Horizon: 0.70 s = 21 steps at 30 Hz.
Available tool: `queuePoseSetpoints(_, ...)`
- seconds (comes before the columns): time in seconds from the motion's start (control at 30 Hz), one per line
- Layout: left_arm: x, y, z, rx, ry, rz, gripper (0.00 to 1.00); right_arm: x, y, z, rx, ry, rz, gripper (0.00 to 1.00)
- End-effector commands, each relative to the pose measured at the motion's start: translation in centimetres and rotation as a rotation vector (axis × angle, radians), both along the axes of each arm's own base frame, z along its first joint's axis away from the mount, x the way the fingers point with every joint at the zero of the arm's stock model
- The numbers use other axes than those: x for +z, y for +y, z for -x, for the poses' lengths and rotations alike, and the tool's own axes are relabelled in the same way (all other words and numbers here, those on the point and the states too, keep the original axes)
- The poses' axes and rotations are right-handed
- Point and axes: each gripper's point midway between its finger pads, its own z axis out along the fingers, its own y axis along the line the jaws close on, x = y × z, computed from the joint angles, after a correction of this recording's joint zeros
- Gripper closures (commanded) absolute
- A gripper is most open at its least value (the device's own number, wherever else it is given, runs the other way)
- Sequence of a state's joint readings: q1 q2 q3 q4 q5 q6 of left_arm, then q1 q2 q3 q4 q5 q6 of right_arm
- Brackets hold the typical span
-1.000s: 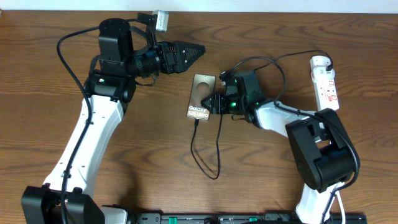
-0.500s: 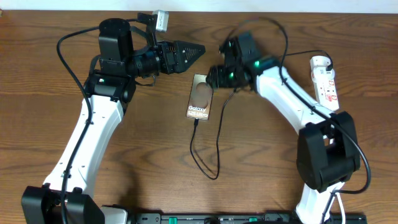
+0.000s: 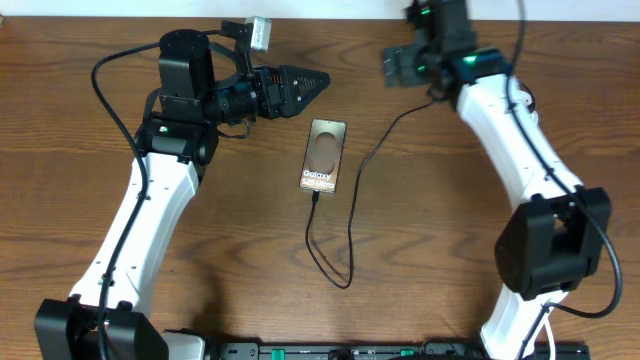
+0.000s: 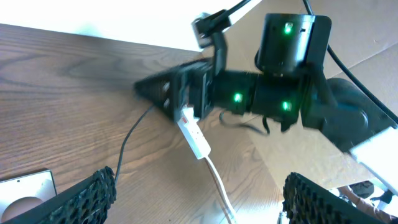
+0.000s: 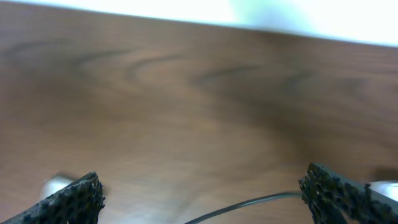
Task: Plug charger to phone and switch on socket
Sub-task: 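Move the right gripper to the power strip's orange switch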
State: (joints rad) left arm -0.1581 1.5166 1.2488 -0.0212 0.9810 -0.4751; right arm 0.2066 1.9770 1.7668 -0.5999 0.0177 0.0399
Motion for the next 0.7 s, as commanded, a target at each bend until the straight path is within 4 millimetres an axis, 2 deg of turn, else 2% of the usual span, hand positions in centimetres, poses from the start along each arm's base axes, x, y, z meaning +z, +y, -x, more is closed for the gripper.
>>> queuePoseSetpoints(0.0,1.1,0.2,0.1,0.006,-0.025,0.005,0.13,2.3,-4.3,-1.5,-0.039,-0.081,0.072,0.01)
queuePoseSetpoints(0.17,1.1,0.2,0.1,0.006,-0.025,0.005,0.13,3.3,-10.0,-2.8,-0.148,-0.134,0.066,0.01)
queuePoseSetpoints(0.3,1.1,0.2,0.1,0.006,-0.025,0.005,0.13,3.0,-15.5,-2.4,-0.255,-0.114,0.063,0.01)
queuePoseSetpoints(0.47,1.1,0.2,0.1,0.006,-0.025,0.005,0.13,1.4,-22.1,0.0,-0.377,-0.023,0.070,0.01)
queuePoseSetpoints(0.67,1.1,0.2,0.1,0.006,-0.024,0.005,0.13,-0.5,-28.3,3.7,-0.524,0.086,0.045,0.01)
